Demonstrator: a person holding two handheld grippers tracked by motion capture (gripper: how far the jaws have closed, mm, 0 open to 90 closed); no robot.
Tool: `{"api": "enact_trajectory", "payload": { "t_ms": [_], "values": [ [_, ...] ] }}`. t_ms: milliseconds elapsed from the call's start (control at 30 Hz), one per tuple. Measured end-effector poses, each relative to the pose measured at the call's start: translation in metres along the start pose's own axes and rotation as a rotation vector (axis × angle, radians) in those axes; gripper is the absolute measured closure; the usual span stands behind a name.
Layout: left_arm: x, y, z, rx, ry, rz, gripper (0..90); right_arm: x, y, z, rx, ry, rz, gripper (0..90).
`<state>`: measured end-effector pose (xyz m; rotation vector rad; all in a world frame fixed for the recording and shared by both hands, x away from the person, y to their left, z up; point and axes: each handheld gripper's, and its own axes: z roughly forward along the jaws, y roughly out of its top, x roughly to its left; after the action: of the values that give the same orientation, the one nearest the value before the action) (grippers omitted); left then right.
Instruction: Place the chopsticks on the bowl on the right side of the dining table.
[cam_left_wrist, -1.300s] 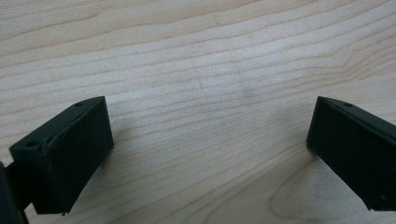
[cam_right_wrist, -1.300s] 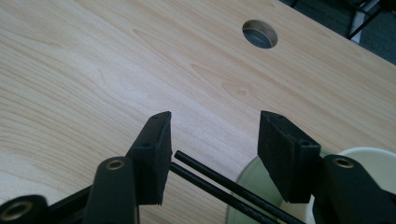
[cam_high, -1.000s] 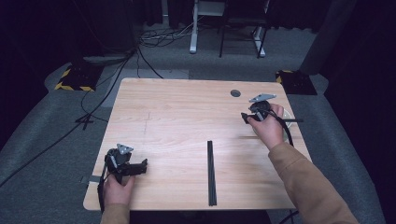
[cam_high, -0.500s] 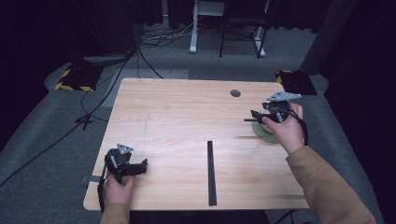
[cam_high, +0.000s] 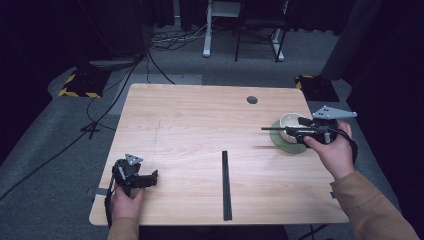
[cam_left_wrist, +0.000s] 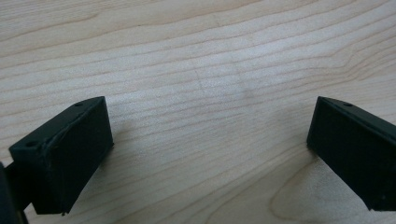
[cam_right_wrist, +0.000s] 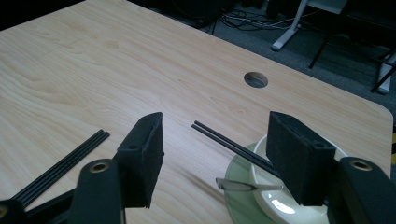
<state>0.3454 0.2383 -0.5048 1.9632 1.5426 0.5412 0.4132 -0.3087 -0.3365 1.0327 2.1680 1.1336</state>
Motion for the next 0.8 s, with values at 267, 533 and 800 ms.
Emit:
{"api": "enact_trajectory", "payload": {
  "t_ms": [267, 533, 800],
  "values": [
    [0.001, 0.0, 0.0, 0.001, -0.003, 0.006, 0.5, -0.002, -0.017, -0.021, -0.033, 0.073, 0.008, 32.6],
    [0.002, -0.001, -0.001, 0.002, -0.022, 0.018, 0.5, -0.007, -0.044, -0.03, -0.023, 0.113, 0.041, 30.2],
    [0.004, -0.002, -0.003, 0.007, -0.041, 0.05, 0.4, -0.007, -0.069, -0.037, 0.013, 0.097, 0.047, 29.0]
  ]
}}
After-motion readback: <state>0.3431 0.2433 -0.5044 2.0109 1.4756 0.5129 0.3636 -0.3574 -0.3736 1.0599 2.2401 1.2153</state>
